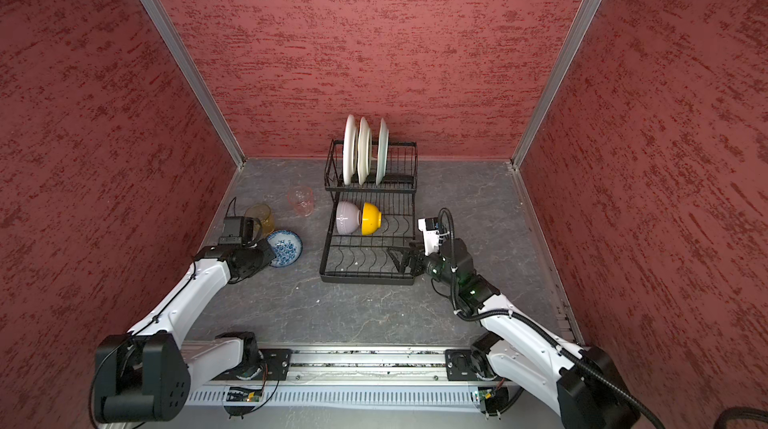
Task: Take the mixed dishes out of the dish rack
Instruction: 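Lower the floral bowl onto the table near the glasses and open the left gripper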
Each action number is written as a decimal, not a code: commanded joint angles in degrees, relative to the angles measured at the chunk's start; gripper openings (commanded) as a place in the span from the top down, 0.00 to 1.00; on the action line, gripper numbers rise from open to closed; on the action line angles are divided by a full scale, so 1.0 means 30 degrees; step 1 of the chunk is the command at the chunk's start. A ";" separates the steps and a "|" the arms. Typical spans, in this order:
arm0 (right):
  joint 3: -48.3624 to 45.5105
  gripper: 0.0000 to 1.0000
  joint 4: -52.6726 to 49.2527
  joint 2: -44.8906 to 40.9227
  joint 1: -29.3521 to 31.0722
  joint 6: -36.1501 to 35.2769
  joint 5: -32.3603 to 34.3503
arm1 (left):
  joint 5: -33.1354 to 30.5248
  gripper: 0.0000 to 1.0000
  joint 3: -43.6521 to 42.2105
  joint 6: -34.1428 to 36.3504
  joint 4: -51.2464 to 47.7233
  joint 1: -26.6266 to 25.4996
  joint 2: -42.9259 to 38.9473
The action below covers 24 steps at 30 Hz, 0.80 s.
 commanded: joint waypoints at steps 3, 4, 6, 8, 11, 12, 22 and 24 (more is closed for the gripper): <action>-0.0045 0.01 -0.0702 0.0111 -0.0069 -0.0541 0.0546 | -0.0390 1.00 -0.0292 -0.0136 0.1267 0.0372 -0.0152; -0.0016 0.01 -0.0735 0.0203 -0.0079 -0.0545 0.0547 | -0.0470 1.00 -0.0365 -0.0085 0.1316 0.0446 -0.0124; -0.0015 0.01 -0.0761 0.0295 -0.0087 -0.0483 0.0614 | -0.0324 1.00 -0.0405 -0.0050 0.1219 0.0504 0.0042; 0.0050 0.01 -0.0924 0.0296 -0.0078 -0.0428 0.0762 | -0.0117 1.00 -0.0318 0.0058 0.1261 0.0536 0.0289; 0.0095 0.01 -0.1196 0.0365 -0.0079 -0.0398 0.0927 | -0.0264 1.00 -0.0101 0.0128 0.1422 0.0548 0.0799; 0.0179 0.01 -0.1306 0.0425 -0.0079 -0.0399 0.0942 | -0.0216 1.00 0.0014 0.0128 0.1470 0.0538 0.1014; 0.1091 0.01 -0.2425 0.1283 -0.0078 -0.0426 0.1081 | -0.0201 0.98 0.0525 0.0790 0.2400 0.0562 0.3351; 0.1154 0.01 -0.2569 0.1451 -0.0064 -0.0377 0.1018 | 0.0002 0.93 0.0638 0.0802 0.2576 0.0551 0.3831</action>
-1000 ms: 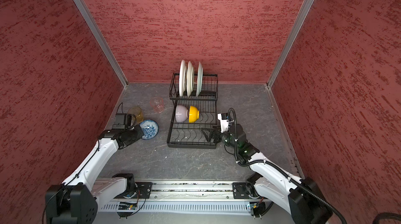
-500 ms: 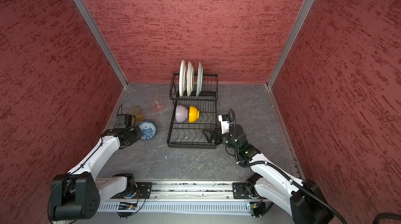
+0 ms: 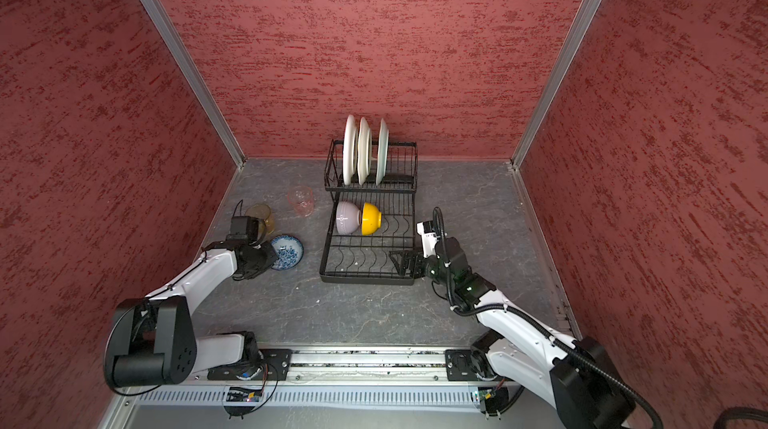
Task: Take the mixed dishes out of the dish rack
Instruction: 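Lower the floral bowl onto the table near the glasses and open the left gripper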
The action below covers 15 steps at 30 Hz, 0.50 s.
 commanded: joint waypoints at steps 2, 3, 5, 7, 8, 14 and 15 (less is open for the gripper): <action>0.0818 0.01 -0.0508 0.0315 -0.0072 -0.0176 0.0368 | 0.0299 0.80 0.0678 0.0345 0.1212 0.0150 0.0755; 0.0826 0.01 -0.0486 0.0426 -0.0079 -0.0129 0.0359 | 0.0404 0.75 0.0725 0.0349 0.1254 0.0170 0.0831; 0.0948 0.01 -0.0536 0.0671 -0.0087 0.0073 0.0500 | 0.0716 0.69 0.0854 0.0357 0.1250 0.0139 0.0819; 0.1106 0.01 -0.0540 0.0955 -0.0080 0.0222 0.0382 | 0.0917 0.51 0.0859 0.0444 0.1244 0.0108 0.0501; 0.1210 0.01 -0.0538 0.1084 -0.0090 0.0308 0.0316 | 0.1026 0.43 0.0904 0.0536 0.1220 0.0105 0.0285; 0.1486 0.01 -0.0275 0.1638 -0.0078 0.0706 0.0241 | 0.1935 0.01 0.0859 0.0893 0.0910 -0.0155 -0.1265; 0.1549 0.01 -0.0289 0.1783 -0.0087 0.0706 0.0320 | 0.1994 0.00 0.0830 0.0899 0.0857 -0.0244 -0.1581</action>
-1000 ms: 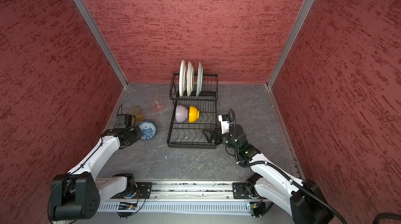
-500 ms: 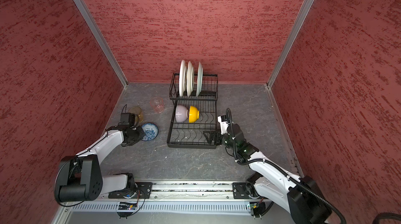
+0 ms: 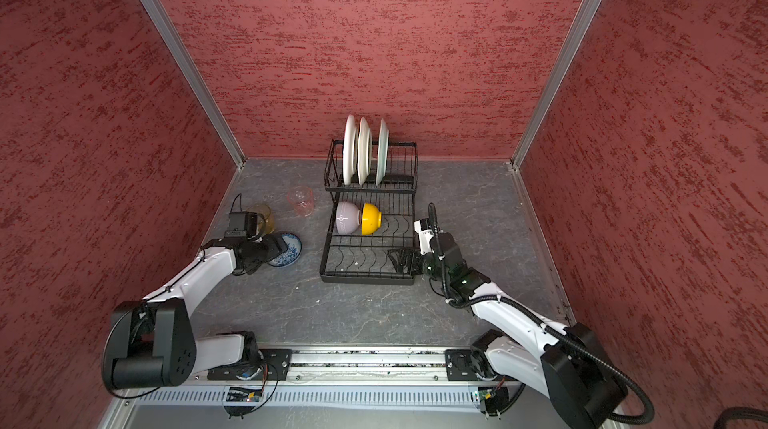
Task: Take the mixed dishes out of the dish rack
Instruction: 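Lower the floral bowl onto the table near the glasses and open the left gripper, then reach the right gripper to the yellow bowl in the rack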
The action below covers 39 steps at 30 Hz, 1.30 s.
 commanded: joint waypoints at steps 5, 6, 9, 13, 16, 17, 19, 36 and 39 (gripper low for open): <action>0.1353 0.01 -0.0115 0.1022 -0.0077 0.0160 0.0645 | 0.0761 0.01 -0.0491 -0.0045 0.0431 -0.0467 -0.2822; 0.1508 0.01 -0.0123 0.1133 -0.0080 0.0159 0.0645 | 0.0795 0.01 -0.0769 -0.0140 0.0580 -0.0489 -0.3285; 0.1796 0.01 0.0121 0.1407 -0.0063 0.0246 0.0732 | 0.1231 0.01 -0.1531 -0.0375 0.0987 -0.0559 -0.4585; 0.1417 0.01 0.1359 0.1605 -0.0050 0.0809 0.0901 | 0.2221 0.01 -0.2027 -0.0745 0.1208 -0.0622 -0.5586; 0.1385 0.01 0.1589 0.1961 0.0092 0.1193 0.1448 | 0.2683 0.01 -0.2329 -0.1175 0.1388 -0.0871 -0.6234; 0.1406 0.01 0.1606 0.2067 0.0211 0.1161 0.1535 | 0.2682 0.01 -0.2326 -0.1228 0.1312 -0.1010 -0.6426; 0.1479 0.01 0.1646 0.2174 0.0435 0.1083 0.1854 | 0.2548 0.01 -0.2292 -0.1422 0.1144 -0.1267 -0.6825; 0.3220 0.01 0.3874 0.5742 0.2248 -0.0536 0.4069 | 0.1148 0.00 -0.1328 -0.1859 0.1798 -0.3880 -0.7990; 0.3551 0.01 0.4431 0.6550 0.2373 -0.0552 0.3818 | 0.0978 0.01 -0.1526 -0.1725 0.2162 -0.3940 -0.8002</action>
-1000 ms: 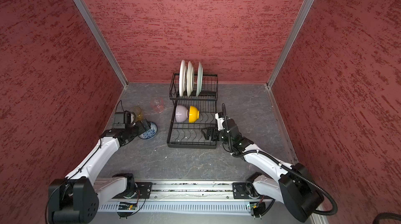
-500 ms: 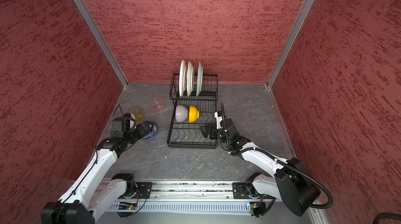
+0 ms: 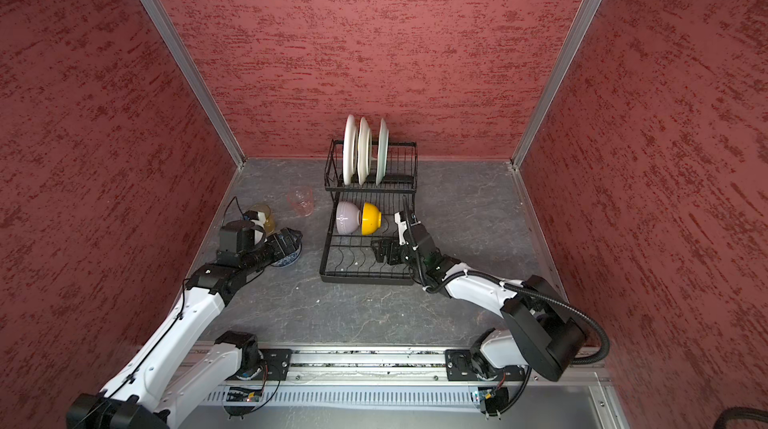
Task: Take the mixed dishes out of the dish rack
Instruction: 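Reach the right gripper to the yellow bowl in the rack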
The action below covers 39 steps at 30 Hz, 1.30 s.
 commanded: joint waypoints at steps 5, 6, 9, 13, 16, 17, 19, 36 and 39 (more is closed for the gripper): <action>0.1000 0.02 0.2520 0.2038 0.0323 -0.0480 0.0402 | -0.0586 0.01 0.0249 0.0176 0.0443 -0.0099 -0.0098; 0.1187 0.02 0.2538 0.2309 0.0372 -0.0478 0.0474 | -0.0542 0.01 0.0227 0.0172 0.0461 -0.0099 -0.0165; 0.1500 0.02 0.2790 0.2856 0.0416 -0.0672 0.0608 | -0.0372 0.01 0.0186 0.0135 0.0625 -0.0128 -0.0229; 0.1898 0.03 0.2826 0.3340 0.0387 -0.1248 0.1015 | -0.0005 0.01 0.0042 -0.0295 0.0977 -0.0285 -0.0117; 0.2566 0.05 0.2204 0.3984 0.0398 -0.1532 0.1262 | 0.0174 0.01 -0.0057 -0.0578 0.1499 -0.0592 0.0201; 0.2649 0.05 0.2201 0.4091 0.0394 -0.1511 0.1326 | 0.0131 0.01 -0.0002 -0.0600 0.1597 -0.0722 0.0330; 0.2785 0.05 0.2505 0.4372 0.0398 -0.1503 0.0966 | 0.0106 0.01 0.0157 -0.0601 0.1655 -0.0909 0.0709; 0.5271 0.07 0.1262 0.6434 0.0400 -0.2323 0.2031 | -0.0321 0.01 0.0214 -0.0396 0.1618 -0.1286 0.0946; 0.5709 0.07 0.0480 0.6794 0.0401 -0.2310 0.2740 | -0.0362 0.01 0.0117 -0.0368 0.1632 -0.1297 0.0972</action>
